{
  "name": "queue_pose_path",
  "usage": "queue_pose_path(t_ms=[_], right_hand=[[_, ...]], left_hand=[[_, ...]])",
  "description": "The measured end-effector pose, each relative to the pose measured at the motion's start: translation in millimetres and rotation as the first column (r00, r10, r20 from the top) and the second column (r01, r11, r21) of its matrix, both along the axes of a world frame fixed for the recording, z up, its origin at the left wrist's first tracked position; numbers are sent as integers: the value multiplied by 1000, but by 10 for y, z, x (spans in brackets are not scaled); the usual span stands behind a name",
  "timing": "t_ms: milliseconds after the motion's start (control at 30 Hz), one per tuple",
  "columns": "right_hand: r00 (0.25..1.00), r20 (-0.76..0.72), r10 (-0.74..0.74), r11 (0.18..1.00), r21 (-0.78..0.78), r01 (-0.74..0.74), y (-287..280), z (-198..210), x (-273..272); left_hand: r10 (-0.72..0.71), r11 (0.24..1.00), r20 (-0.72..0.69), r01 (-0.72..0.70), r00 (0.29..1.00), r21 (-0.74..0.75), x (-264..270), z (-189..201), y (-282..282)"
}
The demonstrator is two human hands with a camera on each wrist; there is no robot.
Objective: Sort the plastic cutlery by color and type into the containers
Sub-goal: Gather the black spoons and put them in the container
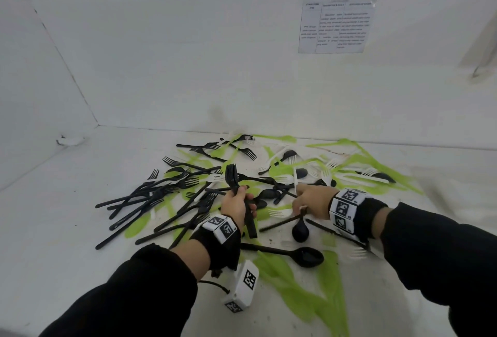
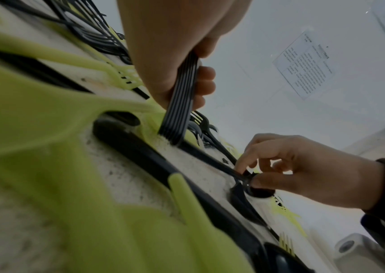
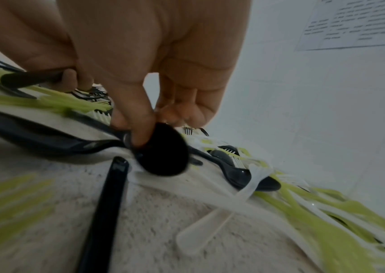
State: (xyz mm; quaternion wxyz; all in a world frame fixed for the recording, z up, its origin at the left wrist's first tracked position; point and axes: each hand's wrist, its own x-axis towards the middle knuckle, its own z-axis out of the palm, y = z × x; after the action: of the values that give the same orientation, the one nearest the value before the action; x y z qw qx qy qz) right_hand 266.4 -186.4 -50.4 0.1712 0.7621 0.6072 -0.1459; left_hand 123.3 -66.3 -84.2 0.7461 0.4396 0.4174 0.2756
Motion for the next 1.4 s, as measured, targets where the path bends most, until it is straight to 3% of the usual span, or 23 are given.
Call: queue_pose_path(t_ms=[333, 433, 567, 700, 767, 833, 900, 1000, 1100, 1167, 1267, 1400], right_hand=[[995, 86, -57, 998, 18, 55, 77, -69, -151], [986, 62, -155, 987, 42, 153, 108, -105, -202], [952, -69, -298, 937, 172, 305, 94, -81, -140], [782, -435, -447, 738, 315, 597, 18, 32, -45], [761, -502, -411, 670, 399, 626, -1, 95, 18], [822, -471, -320, 668, 503, 548, -24, 182, 63], [922, -325, -211, 777, 516, 360, -48, 244, 106], [987, -159, -13, 946, 318, 64, -87, 188, 134], [989, -85, 120, 987, 118, -110, -112, 26, 110], [983, -44, 177, 983, 50, -175, -92, -91, 76], [988, -25, 152, 987, 53, -151, -38, -164, 72], [992, -90, 90, 975, 213, -69, -12, -55, 176]], left_hand=[[55, 998, -12, -55, 998, 13, 73, 2, -91], [64, 998, -22, -64, 998, 21, 84, -7, -108], [78, 996, -32, -77, 996, 34, 79, -23, -141], [70, 996, -53, -68, 996, 49, 69, -29, -187], [69, 996, -53, -66, 996, 52, 65, -23, -212], [73, 996, -48, -70, 996, 51, 54, -9, -238], [81, 996, -43, -78, 996, 49, 38, -2, -263], [104, 994, -27, -103, 994, 43, 4, -12, -292], [123, 991, -21, -122, 992, 44, -42, -21, -313], [142, 989, -13, -142, 990, 46, -73, -15, -327], [172, 984, 18, -173, 985, 34, -122, 1, -349], [214, 974, 34, -215, 976, 66, -175, 27, -364]])
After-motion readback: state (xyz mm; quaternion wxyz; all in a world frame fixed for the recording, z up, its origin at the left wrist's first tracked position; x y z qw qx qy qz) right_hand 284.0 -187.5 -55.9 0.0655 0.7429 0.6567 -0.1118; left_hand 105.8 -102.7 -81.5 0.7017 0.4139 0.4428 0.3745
